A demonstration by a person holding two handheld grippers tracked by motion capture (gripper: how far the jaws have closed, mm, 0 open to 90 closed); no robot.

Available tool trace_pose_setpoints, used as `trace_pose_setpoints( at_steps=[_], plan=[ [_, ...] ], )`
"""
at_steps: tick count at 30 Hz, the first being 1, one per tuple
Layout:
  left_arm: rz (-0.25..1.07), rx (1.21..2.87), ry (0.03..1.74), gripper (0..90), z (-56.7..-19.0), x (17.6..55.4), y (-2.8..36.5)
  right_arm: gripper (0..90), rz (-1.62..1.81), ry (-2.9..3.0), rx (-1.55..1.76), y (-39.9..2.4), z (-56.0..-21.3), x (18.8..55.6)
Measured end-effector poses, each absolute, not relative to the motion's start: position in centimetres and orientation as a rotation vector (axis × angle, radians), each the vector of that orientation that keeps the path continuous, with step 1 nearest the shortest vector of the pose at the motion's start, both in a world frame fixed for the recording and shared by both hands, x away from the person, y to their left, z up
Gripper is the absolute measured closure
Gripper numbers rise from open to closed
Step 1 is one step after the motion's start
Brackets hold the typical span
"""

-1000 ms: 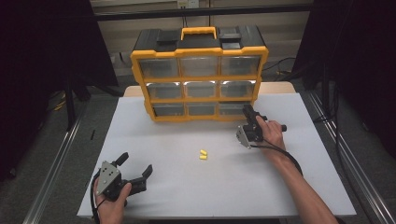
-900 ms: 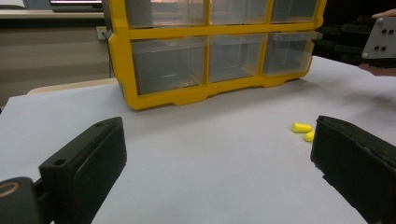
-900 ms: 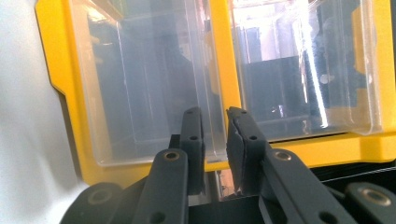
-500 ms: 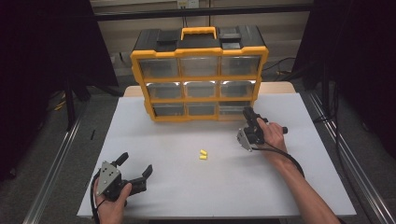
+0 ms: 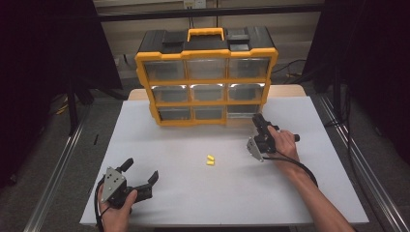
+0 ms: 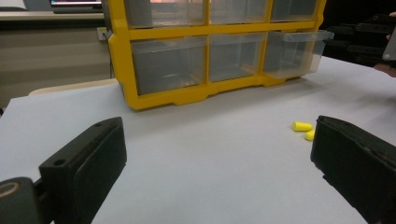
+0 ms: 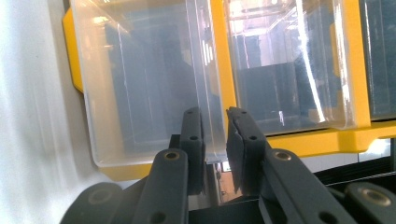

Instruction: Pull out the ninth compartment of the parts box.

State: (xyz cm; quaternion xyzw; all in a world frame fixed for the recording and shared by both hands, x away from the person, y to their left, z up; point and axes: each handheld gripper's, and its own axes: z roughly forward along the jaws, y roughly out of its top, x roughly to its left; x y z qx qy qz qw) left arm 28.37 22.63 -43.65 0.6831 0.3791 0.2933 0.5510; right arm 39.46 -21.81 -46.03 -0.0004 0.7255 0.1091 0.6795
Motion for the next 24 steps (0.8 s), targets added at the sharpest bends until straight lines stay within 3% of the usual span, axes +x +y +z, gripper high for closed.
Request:
trace_pose_setpoints(
  at_steps=[24],
  plan=[
    [0.688,1.617,0.891,3.6,-43.6,28.3,22.6,78.4,0.247,1.626,-0.016,-21.9,-46.2,38.0]
  ],
)
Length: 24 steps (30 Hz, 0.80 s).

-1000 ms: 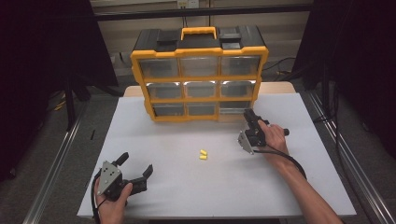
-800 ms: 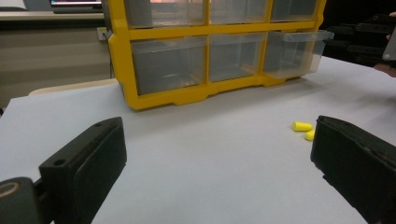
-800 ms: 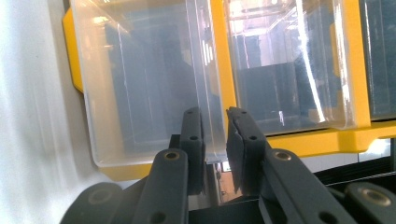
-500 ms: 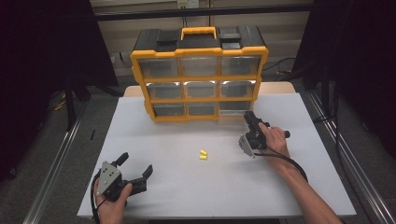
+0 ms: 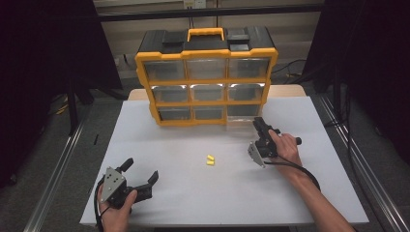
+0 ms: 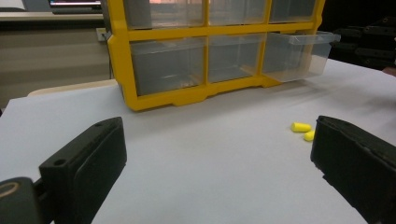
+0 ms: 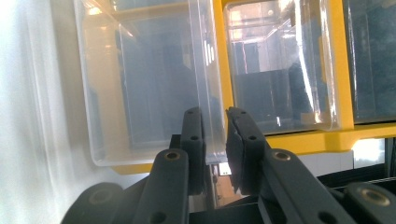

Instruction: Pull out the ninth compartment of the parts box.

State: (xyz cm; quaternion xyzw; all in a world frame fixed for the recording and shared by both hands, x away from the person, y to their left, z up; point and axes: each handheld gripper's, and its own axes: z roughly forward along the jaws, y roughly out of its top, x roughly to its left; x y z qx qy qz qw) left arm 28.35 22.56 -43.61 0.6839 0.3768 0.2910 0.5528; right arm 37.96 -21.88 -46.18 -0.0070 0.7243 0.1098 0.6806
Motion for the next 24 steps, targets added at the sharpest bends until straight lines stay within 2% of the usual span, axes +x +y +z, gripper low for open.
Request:
trace_pose_setpoints(
  at_steps=[24],
  plan=[
    [0.688,1.612,0.89,3.6,-43.5,28.3,22.6,78.2,0.259,1.63,-0.035,-21.9,-46.3,36.2]
  ],
)
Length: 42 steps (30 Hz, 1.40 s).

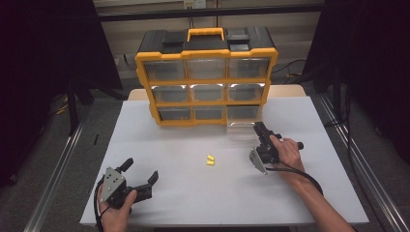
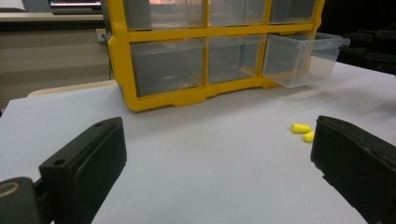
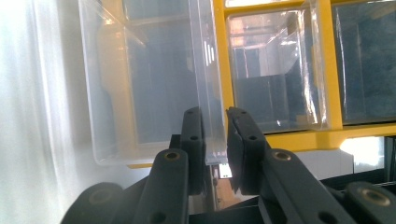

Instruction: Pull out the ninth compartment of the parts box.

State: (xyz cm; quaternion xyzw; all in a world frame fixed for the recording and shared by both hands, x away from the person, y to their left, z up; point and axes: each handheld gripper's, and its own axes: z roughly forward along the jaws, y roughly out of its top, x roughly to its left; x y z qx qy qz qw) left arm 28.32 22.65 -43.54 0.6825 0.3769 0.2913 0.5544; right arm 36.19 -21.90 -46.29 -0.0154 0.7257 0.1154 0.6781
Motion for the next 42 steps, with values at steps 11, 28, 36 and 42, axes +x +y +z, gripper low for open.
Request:
trace_pose_setpoints(
  at_steps=[11,28,36,42],
  plan=[
    [0.688,1.608,0.894,3.6,-43.5,28.3,22.7,78.2,0.259,1.636,-0.055,-21.9,-46.1,35.3],
    [0.683,1.604,0.901,3.6,-43.6,28.4,22.6,78.0,0.274,1.648,-0.066,-21.9,-46.2,34.7],
    [0.686,1.606,0.9,3.6,-43.6,28.4,22.7,78.1,0.274,1.65,-0.066,-22.0,-46.2,34.7],
    [0.686,1.606,0.9,3.6,-43.5,28.4,22.8,77.7,0.278,1.648,-0.066,-22.1,-46.2,34.7]
  ],
)
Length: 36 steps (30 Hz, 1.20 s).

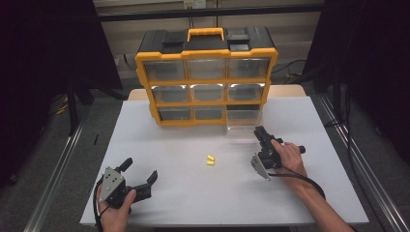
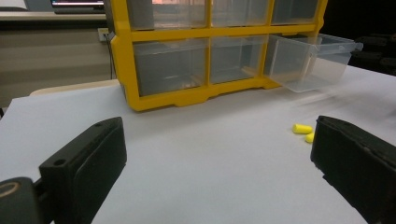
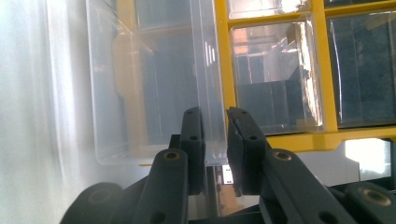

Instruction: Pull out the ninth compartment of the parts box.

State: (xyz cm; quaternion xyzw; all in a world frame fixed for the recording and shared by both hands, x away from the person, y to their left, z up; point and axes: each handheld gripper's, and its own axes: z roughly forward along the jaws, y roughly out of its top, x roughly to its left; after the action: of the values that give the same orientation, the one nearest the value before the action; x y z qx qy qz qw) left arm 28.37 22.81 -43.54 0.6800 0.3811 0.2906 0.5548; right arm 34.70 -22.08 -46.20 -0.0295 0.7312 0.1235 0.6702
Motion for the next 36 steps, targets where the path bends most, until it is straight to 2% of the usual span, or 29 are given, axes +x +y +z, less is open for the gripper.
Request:
trace_pose_setpoints(
  at_steps=[4,8,11,13,14,15,18,20,21,24,25,29,36],
  plan=[
    [0.688,1.602,0.899,3.6,-43.5,28.4,22.8,76.4,0.309,1.649,-0.051,-22.2,-46.1,34.8],
    [0.686,1.603,0.9,3.6,-43.5,28.4,22.8,70.8,0.348,1.661,0.004,-22.2,-46.1,34.9],
    [0.689,1.599,0.899,3.6,-43.5,28.4,22.9,61.7,0.393,1.678,0.068,-22.2,-46.0,35.0],
    [0.688,1.597,0.901,3.6,-43.5,28.4,22.9,61.5,0.412,1.678,0.09,-22.3,-46.0,35.0],
    [0.688,1.596,0.903,3.6,-43.5,28.4,22.9,58.2,0.437,1.679,0.11,-22.3,-45.9,35.0],
    [0.692,1.601,0.903,3.6,-43.5,28.5,22.9,48.1,0.475,1.666,0.151,-22.5,-45.8,35.1],
    [0.693,1.602,0.903,3.6,-43.5,28.5,22.9,43.0,0.539,1.667,0.214,-22.7,-45.6,35.0],
    [0.693,1.604,0.9,3.6,-43.5,28.5,22.9,35.4,0.589,1.669,0.26,-22.8,-45.4,35.0],
    [0.687,1.599,0.902,3.6,-43.5,28.5,22.8,28.9,0.599,1.686,0.302,-22.8,-45.4,35.1],
    [0.685,1.598,0.903,3.6,-43.5,28.5,22.8,24.1,0.617,1.687,0.334,-22.8,-45.5,35.1],
    [0.69,1.605,0.9,3.6,-43.5,28.5,22.9,17.4,0.639,1.687,0.358,-22.9,-45.3,35.2],
    [0.691,1.607,0.908,3.6,-43.5,28.5,23.0,11.6,0.761,1.69,0.483,-23.2,-44.8,35.4],
    [0.692,1.599,0.912,3.6,-43.5,28.5,23.0,7.9,0.997,1.739,0.747,-24.1,-44.6,35.8]
  ],
)
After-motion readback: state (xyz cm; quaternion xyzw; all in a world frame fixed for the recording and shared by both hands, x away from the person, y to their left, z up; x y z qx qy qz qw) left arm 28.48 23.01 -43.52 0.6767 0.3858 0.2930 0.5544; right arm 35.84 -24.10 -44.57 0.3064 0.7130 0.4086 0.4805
